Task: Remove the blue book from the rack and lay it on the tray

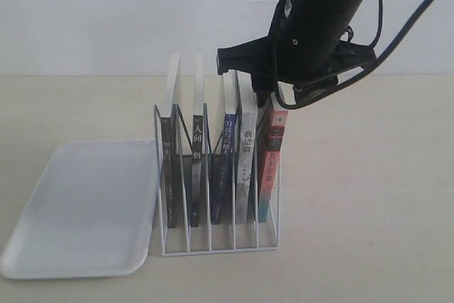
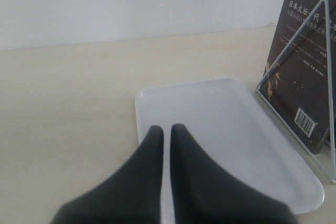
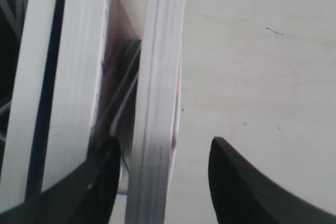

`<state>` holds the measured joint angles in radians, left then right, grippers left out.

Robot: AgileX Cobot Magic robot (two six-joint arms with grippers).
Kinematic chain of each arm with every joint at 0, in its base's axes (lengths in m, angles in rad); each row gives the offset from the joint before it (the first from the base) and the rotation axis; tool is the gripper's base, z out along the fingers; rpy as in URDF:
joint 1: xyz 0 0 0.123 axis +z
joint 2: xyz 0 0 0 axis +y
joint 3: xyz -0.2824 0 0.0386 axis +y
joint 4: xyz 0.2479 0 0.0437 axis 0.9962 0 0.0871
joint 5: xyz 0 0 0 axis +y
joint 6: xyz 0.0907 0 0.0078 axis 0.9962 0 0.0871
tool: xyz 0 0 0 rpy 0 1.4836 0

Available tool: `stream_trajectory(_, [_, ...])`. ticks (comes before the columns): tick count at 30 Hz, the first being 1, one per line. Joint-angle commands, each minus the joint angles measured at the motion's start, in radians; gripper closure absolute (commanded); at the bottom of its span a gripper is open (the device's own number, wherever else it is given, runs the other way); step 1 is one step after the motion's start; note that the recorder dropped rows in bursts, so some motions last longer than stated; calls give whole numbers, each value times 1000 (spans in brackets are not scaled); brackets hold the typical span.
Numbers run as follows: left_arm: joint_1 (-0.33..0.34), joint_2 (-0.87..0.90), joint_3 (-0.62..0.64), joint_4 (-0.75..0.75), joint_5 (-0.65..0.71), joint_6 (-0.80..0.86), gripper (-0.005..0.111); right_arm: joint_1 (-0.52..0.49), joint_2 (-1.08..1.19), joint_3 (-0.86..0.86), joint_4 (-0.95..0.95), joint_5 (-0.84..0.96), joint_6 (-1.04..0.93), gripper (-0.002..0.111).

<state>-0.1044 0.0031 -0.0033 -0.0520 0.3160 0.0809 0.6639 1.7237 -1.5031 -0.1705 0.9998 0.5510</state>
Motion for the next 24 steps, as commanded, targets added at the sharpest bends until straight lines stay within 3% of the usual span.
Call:
stream_trajectory(1, [4,-3,3,1,-2,-7,102,-9,-1,-6,-8,-10,-10,58])
stream_trajectory(5, [4,-3,3,1,-2,-7,102,-9,-1,-6,-6,-11,-10,65])
stream_trajectory(10, [4,-3,3,1,-2,-7,102,-9,-1,-6,-4,-18,-10,106])
stream_trajectory(11, [4,-3,3,1,-2,-7,102,-9,-1,-6,-4,-18,-10,108])
stream_trajectory(24, [4,-3,3,1,-2,-7,102,-7,-25,-37,-48,-83,-10,108])
